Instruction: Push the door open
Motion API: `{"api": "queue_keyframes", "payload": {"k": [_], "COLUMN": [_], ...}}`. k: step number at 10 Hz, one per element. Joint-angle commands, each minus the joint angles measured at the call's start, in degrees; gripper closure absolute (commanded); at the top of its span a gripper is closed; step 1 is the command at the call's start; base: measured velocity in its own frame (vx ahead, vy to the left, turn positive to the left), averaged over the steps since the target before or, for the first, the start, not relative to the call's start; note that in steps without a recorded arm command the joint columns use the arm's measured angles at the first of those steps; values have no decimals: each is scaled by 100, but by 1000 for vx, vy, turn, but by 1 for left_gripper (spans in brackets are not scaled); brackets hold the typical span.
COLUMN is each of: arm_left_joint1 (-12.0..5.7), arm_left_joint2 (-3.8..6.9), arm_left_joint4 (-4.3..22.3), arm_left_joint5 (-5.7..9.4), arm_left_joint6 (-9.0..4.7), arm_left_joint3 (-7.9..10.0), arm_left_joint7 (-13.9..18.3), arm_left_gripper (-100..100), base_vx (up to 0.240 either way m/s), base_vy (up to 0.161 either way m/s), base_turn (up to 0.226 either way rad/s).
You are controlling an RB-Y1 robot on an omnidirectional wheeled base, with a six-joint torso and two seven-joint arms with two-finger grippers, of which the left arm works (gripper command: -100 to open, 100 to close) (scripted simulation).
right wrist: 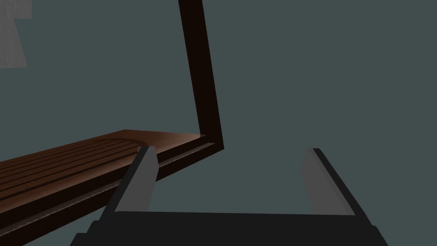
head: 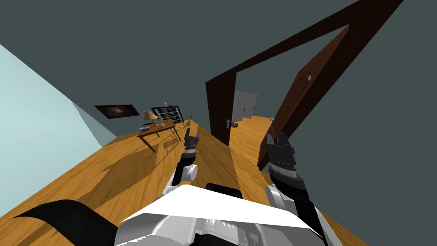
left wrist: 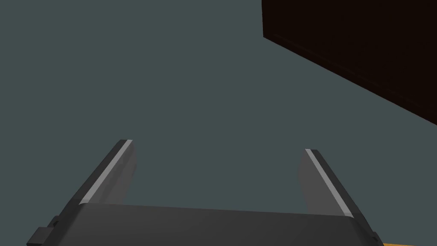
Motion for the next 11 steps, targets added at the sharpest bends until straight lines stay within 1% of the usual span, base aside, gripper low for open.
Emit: {"api": "queue_keyframes", "payload": {"k": [1,7,11], "arm_left_joint1": [-142,-530,-842], "arm_left_joint2": [68,201,277], "arm_left_joint4": [232,871,1384], "arm_left_joint5": [21,63,97], "arm_left_joint6": [21,53,79], "arm_left_joint3": [-31,-131,-211], "arm_left_joint7": [-41,-159,-253], "arm_left_gripper": [-100,-100,-100], "base_vx": [107,90,87], "base_vy": [23,34,31], "base_turn": [-69,-42,-51]}}
